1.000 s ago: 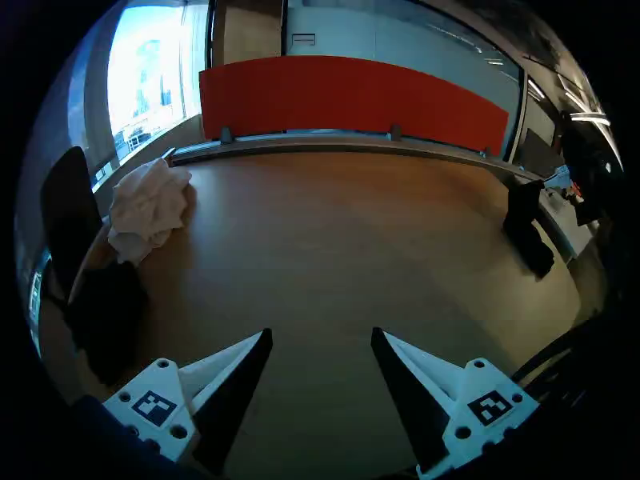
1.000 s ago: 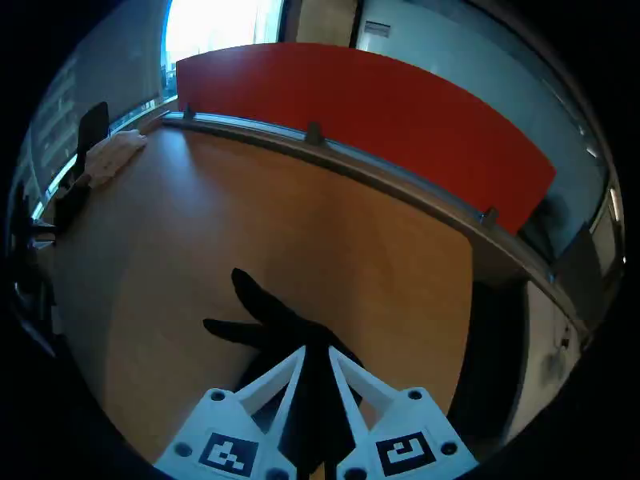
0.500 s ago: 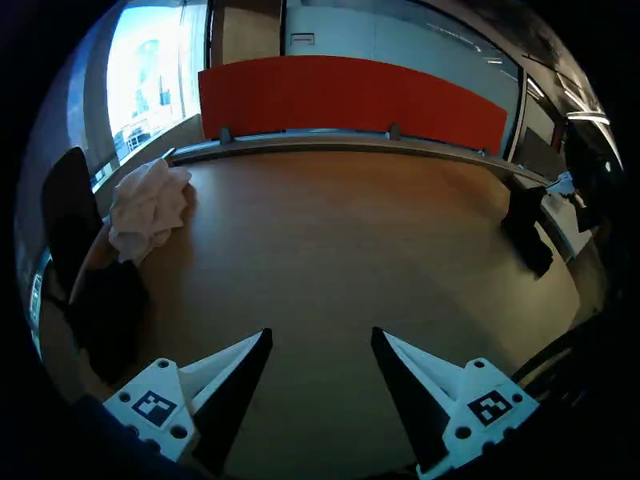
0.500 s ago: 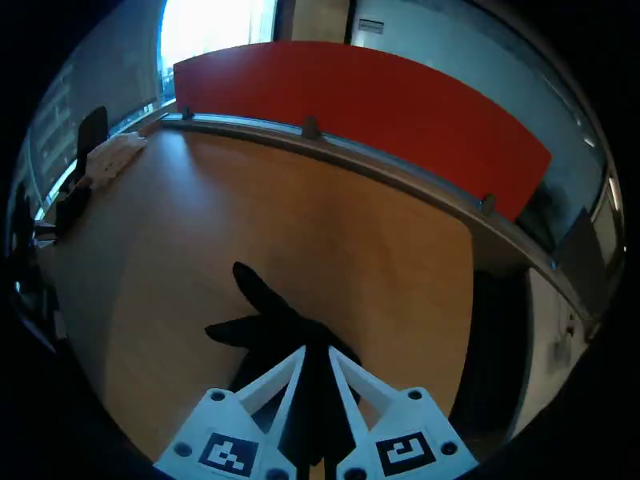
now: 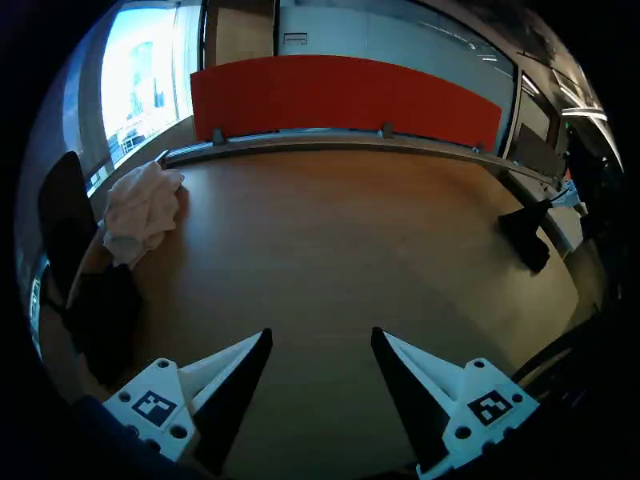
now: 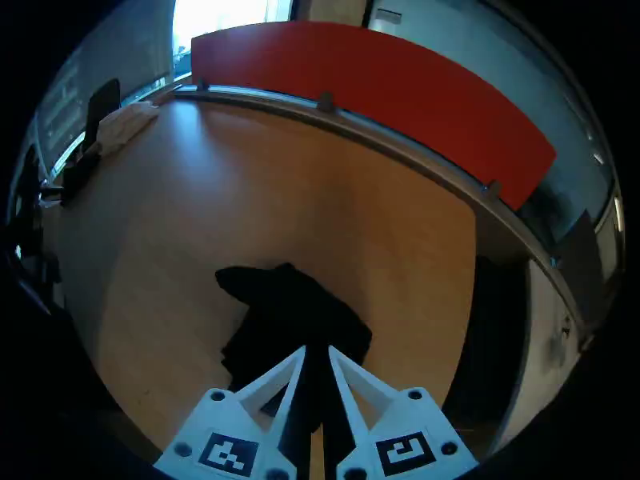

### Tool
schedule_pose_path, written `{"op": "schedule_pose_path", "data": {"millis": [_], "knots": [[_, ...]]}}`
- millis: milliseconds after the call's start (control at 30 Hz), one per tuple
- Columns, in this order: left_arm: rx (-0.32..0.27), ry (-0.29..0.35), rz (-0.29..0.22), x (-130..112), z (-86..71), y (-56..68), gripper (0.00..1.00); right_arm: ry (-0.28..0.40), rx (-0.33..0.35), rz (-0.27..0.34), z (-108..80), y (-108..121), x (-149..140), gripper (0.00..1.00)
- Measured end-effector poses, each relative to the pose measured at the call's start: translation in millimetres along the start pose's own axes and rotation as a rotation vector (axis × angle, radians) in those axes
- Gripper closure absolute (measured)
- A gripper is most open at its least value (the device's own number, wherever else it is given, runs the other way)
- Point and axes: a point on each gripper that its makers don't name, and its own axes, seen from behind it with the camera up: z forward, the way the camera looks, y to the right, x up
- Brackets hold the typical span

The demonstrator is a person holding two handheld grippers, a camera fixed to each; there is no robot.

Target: Fold towel

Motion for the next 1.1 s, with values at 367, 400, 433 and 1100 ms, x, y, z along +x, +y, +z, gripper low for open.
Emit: {"op": "schedule_pose_path", "data": {"millis": [367,400,433,1100], "knots": [[-0.008,0.006,-0.002,1,-0.2,2.7,0.08,-0.047,-0.012,0.011,-4.7,-5,-33,0.96],[-0.009,0.006,-0.001,1,-0.3,3.1,0.08,-0.054,-0.016,0.015,-5.1,-5,-37,0.96],[-0.009,0.007,-0.001,1,-0.3,3.6,0.08,-0.061,-0.019,0.019,-5.3,-5,-41,0.96],[0.005,-0.008,0.013,-3,-5.6,0.8,0.08,-0.192,-0.072,0.133,23.8,-7,-115,0.96]]}}
